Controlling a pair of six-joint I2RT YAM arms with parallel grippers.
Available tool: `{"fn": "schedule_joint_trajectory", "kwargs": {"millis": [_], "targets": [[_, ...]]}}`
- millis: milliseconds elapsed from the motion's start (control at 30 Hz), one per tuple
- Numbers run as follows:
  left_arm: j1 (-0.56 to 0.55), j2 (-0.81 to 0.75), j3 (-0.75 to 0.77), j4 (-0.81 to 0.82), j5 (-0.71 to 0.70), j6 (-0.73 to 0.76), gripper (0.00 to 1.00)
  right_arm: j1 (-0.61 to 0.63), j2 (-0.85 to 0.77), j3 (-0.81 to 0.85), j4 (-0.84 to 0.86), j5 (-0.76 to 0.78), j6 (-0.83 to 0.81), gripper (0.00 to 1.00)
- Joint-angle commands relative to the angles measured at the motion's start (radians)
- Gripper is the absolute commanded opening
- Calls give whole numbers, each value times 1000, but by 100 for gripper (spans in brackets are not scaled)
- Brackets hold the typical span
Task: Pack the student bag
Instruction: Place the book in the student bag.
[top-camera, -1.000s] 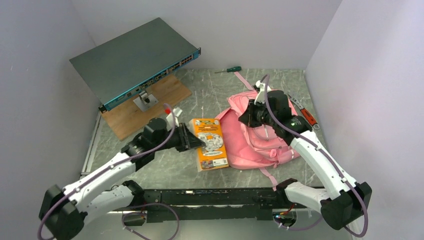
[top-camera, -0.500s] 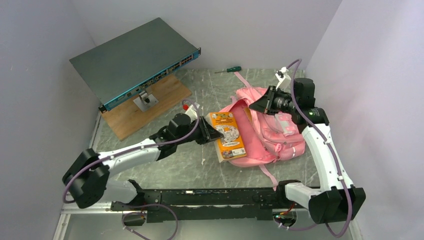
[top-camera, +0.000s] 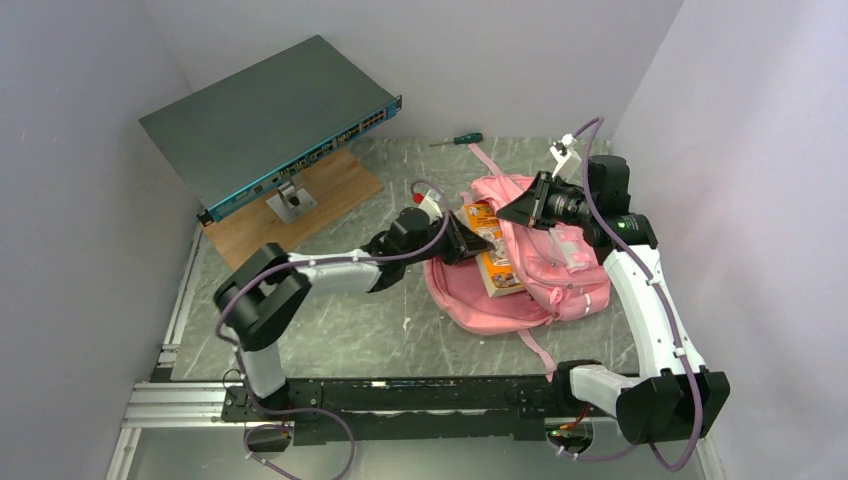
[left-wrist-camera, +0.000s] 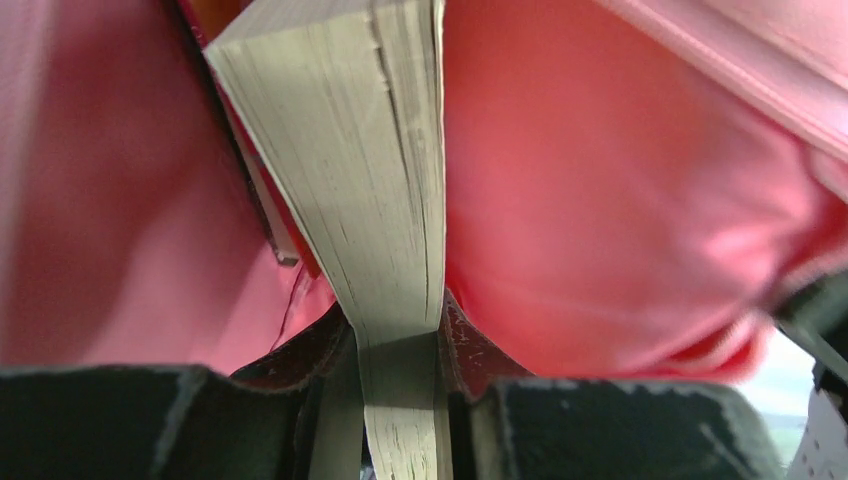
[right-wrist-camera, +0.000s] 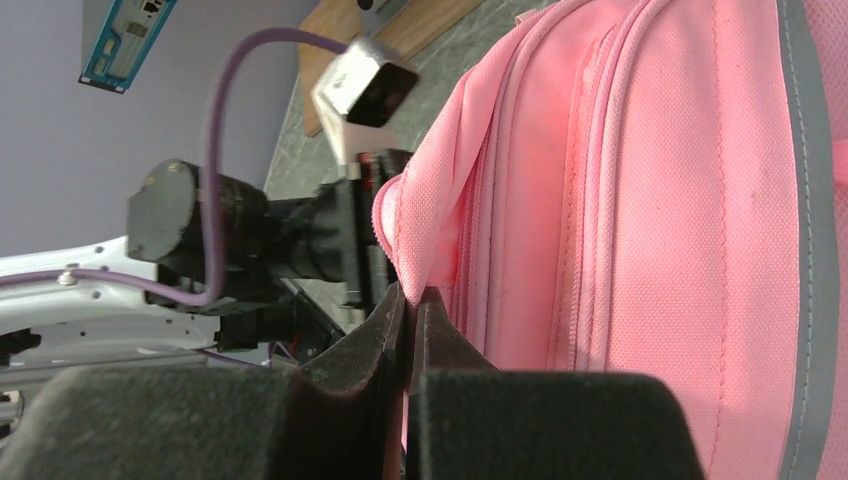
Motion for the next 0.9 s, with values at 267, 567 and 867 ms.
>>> {"fn": "schedule_joint_trajectory", "kwargs": {"millis": [267,567,867], "targets": [[-92,305,321,63,-77,-86,0,-4,-49,92,113,-120,31,0],[-101,382,566,-391,-154,-68,34,-4,-61,60,106,-111,12,0],[-100,281,536,-508,-159,41,87,-4,-61,43,121,-118,12,0]]}}
